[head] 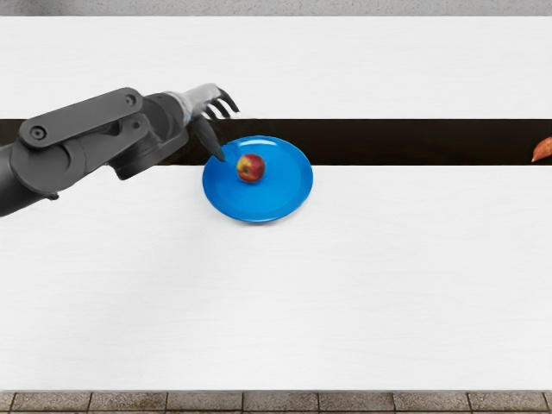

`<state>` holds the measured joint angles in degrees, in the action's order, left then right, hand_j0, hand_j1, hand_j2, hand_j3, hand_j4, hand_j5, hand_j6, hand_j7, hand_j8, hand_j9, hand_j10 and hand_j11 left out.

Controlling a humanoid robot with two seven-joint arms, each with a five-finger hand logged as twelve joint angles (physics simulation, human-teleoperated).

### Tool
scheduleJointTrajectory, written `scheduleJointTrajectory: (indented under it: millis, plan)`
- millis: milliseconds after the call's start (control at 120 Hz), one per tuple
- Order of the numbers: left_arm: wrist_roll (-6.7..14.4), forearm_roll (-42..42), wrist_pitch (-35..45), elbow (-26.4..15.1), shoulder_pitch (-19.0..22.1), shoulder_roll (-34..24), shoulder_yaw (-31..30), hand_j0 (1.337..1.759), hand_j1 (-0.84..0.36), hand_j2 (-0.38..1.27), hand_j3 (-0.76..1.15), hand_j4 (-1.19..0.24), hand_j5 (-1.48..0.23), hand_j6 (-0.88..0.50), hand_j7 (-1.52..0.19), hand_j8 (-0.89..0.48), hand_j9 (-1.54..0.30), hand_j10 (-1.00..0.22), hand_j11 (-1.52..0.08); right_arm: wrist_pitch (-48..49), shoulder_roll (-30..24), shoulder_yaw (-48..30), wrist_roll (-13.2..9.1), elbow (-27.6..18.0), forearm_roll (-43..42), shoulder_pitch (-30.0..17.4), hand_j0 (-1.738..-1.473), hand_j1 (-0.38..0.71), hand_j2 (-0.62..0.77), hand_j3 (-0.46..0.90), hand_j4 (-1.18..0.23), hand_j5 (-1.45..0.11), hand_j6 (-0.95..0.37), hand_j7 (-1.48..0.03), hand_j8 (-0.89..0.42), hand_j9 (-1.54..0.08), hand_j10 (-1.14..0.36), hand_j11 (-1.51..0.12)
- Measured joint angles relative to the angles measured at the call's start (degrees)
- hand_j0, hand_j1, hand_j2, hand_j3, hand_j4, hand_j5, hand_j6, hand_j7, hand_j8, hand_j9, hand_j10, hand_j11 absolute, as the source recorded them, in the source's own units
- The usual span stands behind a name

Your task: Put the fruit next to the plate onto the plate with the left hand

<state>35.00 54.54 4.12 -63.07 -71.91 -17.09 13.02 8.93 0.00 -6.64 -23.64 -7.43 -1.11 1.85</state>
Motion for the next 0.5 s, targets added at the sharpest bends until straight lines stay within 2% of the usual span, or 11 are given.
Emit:
scheduleJointTrajectory:
  millis: [108, 175, 250, 342, 442, 500]
  plan:
    - [0.0, -4.3, 0.3, -11.1, 1.3, -9.8, 0.2, 1.658, -0.04, 0.07, 0.00, -0.33, -0.43, -0.33, -0.43, -0.32, -0.43, -0.33, -0.43, 0.0, 0.0, 0.0, 0.0, -0.1, 0.0, 0.0, -1.658, -0.35, 0.00, 0.00, 0.00, 0.00, 0.00, 0.00, 0.00, 0.00, 0.00, 0.00]
    - [0.0, -7.6, 0.1, -17.4, 2.0, -13.7, 0.3, 1.658, -0.01, 0.07, 0.00, -0.31, -0.40, -0.30, -0.40, -0.30, -0.40, -0.31, -0.40, 0.0, 0.0, -0.1, 0.0, 0.0, 0.1, 0.0, -1.658, -0.35, 0.00, 0.00, 0.00, 0.00, 0.00, 0.00, 0.00, 0.00, 0.00, 0.00]
    - [0.0, -14.2, -0.8, -22.4, 2.3, -17.4, 0.5, 1.658, 0.05, 0.05, 0.00, -0.25, -0.33, -0.25, -0.33, -0.25, -0.33, -0.25, -0.33, 0.1, 0.0, -0.1, 0.0, 0.0, 0.2, 0.0, -1.658, -0.35, 0.00, 0.00, 0.00, 0.00, 0.00, 0.00, 0.00, 0.00, 0.00, 0.00]
    - [0.0, -26.3, -9.4, -26.1, 9.0, -29.0, 5.4, 1.658, 0.13, 0.04, 0.00, -0.19, -0.24, -0.19, -0.24, -0.19, -0.24, -0.19, -0.24, 0.1, 0.0, -0.2, 0.0, 0.0, 0.3, -0.1, -1.658, -0.35, 0.00, 0.00, 0.00, 0.00, 0.00, 0.00, 0.00, 0.00, 0.00, 0.00]
    - [0.0, -42.3, -23.2, -27.3, 10.3, -37.6, 9.9, 1.658, 0.19, 0.03, 0.00, -0.14, -0.18, -0.14, -0.18, -0.14, -0.18, -0.14, -0.18, 0.3, 0.0, -0.2, 0.0, 0.0, 0.4, -0.3, -1.658, -0.35, 0.00, 0.00, 0.00, 0.00, 0.00, 0.00, 0.00, 0.00, 0.00, 0.00]
    - [0.0, -50.1, -30.0, -26.6, 10.4, -40.0, 11.2, 1.658, 0.22, 0.02, 0.00, -0.11, -0.14, -0.11, -0.14, -0.11, -0.14, -0.11, -0.14, 0.3, 0.0, -0.2, 0.0, -0.1, 0.5, -0.4, -1.658, -0.35, 0.00, 0.00, 0.00, 0.00, 0.00, 0.00, 0.00, 0.00, 0.00, 0.00]
